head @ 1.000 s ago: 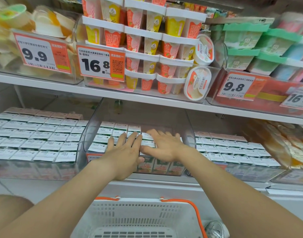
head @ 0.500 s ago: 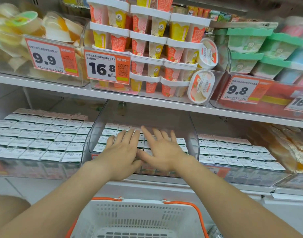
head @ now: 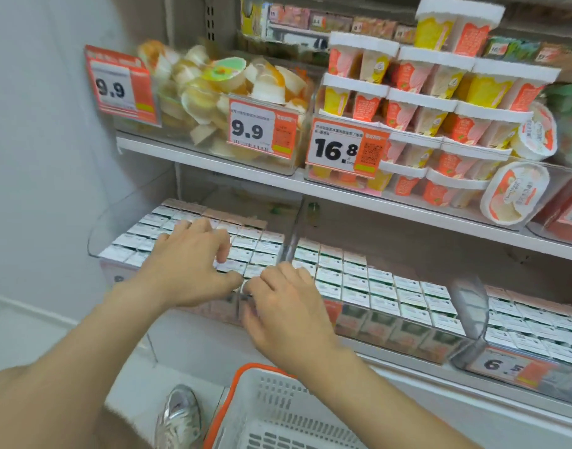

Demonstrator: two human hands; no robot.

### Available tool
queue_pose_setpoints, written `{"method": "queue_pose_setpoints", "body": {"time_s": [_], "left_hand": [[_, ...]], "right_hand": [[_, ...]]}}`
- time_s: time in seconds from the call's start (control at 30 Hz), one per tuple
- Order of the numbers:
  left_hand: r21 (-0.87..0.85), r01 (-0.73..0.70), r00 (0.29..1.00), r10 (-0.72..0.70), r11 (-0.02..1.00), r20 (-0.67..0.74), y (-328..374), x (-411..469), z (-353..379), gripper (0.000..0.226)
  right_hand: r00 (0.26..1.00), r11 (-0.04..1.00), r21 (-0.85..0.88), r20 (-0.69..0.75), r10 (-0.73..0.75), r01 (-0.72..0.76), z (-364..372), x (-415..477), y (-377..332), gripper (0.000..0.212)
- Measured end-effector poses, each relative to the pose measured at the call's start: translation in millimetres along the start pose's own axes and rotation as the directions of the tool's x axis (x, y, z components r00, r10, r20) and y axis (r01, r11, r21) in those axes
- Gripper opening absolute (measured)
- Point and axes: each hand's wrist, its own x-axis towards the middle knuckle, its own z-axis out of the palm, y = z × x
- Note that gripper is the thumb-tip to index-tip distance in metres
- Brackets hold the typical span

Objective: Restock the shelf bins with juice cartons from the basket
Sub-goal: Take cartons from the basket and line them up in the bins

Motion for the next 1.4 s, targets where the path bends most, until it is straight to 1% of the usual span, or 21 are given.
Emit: {"method": "queue_pose_setpoints", "body": {"time_s": [0.07,0.13,0.2,0.27,0.37,0.43,0.5,0.6,0.7,0.87,0.93,1.0,1.13,1.2,1.27,1.33,1.4], "left_hand": [[0.049,-0.043,0.999,0.042,0.998,0.028,-30,-7,-3,0.052],[0.117,-0.093,0.996,0.091,0.989,0.025,-53,-12,2,0.055],[0.162,-0.132,0.991,0.137,0.978,-0.015,-69,-14,14,0.045],[0.156,-0.157,0.982,0.171,0.975,-0.082,-77,-15,23,0.036],[0.142,-0.206,0.957,0.230,0.968,-0.177,-82,-15,31,0.035],[0.173,-0.239,0.936,0.274,0.956,-0.222,-82,-17,38,0.034],[0.238,-0.221,0.925,0.280,0.946,-0.256,-80,-18,47,0.035],[0.358,-0.113,0.917,0.236,0.927,-0.322,-79,-19,59,0.036],[0.390,-0.072,0.893,0.234,0.918,-0.385,-82,-12,61,0.033],[0.349,-0.055,0.909,0.192,0.935,-0.371,-81,11,52,0.032],[0.326,-0.052,0.908,0.180,0.944,-0.378,-78,19,46,0.027],[0.314,-0.044,0.921,0.161,0.948,-0.356,-75,31,43,0.023],[0.377,-0.008,0.944,0.131,0.926,-0.303,-68,46,41,0.032],[0.380,0.000,0.959,0.109,0.925,-0.263,-70,48,42,0.031],[0.426,0.017,0.967,0.094,0.904,-0.239,-68,44,41,0.037],[0.464,0.000,0.966,0.120,0.886,-0.230,-65,38,44,0.041],[0.471,-0.036,0.971,0.142,0.882,-0.192,-64,32,49,0.038]], "right_hand": [[1.000,0.993,-0.119,0.022,0.009,-0.007,19,8,-14,0.014],[0.999,0.984,-0.176,0.035,0.004,0.002,34,18,-20,0.018],[1.000,0.983,-0.186,0.029,-0.001,0.007,42,25,-23,0.020],[1.000,0.984,-0.179,0.029,-0.004,0.009,47,30,-28,0.024],[0.998,0.984,-0.177,0.059,0.030,-0.019,46,36,-35,0.034],[0.995,0.983,-0.178,0.080,0.057,-0.042,43,43,-37,0.039],[0.993,0.984,-0.168,0.097,0.069,-0.052,40,48,-37,0.042],[0.993,0.987,-0.148,0.088,0.079,-0.065,36,55,-37,0.042],[0.994,0.985,-0.144,0.044,0.102,-0.094,37,63,-35,0.040],[0.989,0.974,-0.172,-0.009,0.145,-0.145,43,77,-27,0.033],[0.987,0.975,-0.157,-0.014,0.158,-0.158,42,86,-23,0.034],[0.983,0.970,-0.166,0.011,0.184,-0.179,41,93,-18,0.035],[0.976,0.960,-0.196,0.054,0.212,-0.198,45,101,-9,0.032],[0.977,0.961,-0.202,0.063,0.204,-0.187,46,102,-7,0.032],[0.981,0.963,-0.215,0.072,0.182,-0.163,48,100,-9,0.033],[0.979,0.964,-0.223,0.111,0.171,-0.143,52,94,-12,0.034],[0.976,0.965,-0.227,0.136,0.168,-0.134,59,85,-15,0.032]]}}
